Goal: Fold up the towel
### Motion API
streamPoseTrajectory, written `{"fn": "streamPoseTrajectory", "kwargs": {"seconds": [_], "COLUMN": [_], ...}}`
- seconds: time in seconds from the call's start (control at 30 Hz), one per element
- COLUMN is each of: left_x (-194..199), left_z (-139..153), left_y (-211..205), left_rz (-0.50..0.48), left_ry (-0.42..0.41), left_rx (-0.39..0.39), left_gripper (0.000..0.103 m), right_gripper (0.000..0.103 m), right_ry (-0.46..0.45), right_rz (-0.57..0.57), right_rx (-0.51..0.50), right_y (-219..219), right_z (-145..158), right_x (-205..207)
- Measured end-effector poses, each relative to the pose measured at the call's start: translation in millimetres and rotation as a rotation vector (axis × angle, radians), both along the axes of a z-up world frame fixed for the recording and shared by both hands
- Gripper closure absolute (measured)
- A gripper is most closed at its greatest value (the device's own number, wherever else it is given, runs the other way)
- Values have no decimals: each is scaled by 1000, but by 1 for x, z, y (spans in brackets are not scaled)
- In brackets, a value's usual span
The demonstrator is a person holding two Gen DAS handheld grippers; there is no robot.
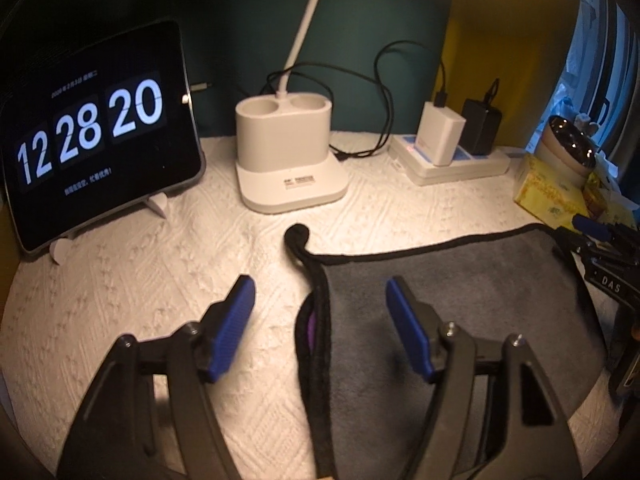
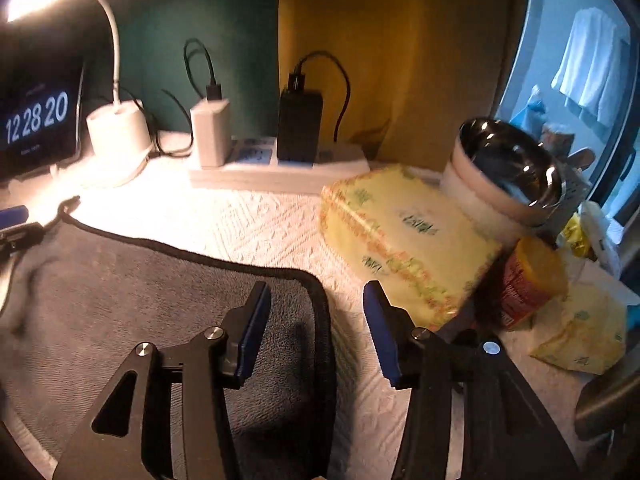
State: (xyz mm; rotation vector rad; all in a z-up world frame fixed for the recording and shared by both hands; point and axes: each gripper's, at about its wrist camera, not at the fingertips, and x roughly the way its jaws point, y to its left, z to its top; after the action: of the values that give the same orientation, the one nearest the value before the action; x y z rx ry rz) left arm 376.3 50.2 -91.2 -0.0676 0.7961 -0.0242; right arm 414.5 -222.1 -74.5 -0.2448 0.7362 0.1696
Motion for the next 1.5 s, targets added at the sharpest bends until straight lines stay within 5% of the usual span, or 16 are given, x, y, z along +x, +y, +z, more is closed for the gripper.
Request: {"fn": "streamPoseTrajectory", "kwargs": {"seconds": [0.47,1.5], "left_x": [-75,-209], "left_z": [39,70], "left_y": [-8,-21], "left_rz": [-4,-35], "left_ry": [-124,-255], "left_rx": [-1,-91], "left_gripper": [33,33], "right_gripper": [52,51], "right_ry": [-90,-176], "right_rz": [14,14], "right_rx": [84,183], "right_y": [-7,-19], "right_z": [39,60], "right_x": [-64,-202]}}
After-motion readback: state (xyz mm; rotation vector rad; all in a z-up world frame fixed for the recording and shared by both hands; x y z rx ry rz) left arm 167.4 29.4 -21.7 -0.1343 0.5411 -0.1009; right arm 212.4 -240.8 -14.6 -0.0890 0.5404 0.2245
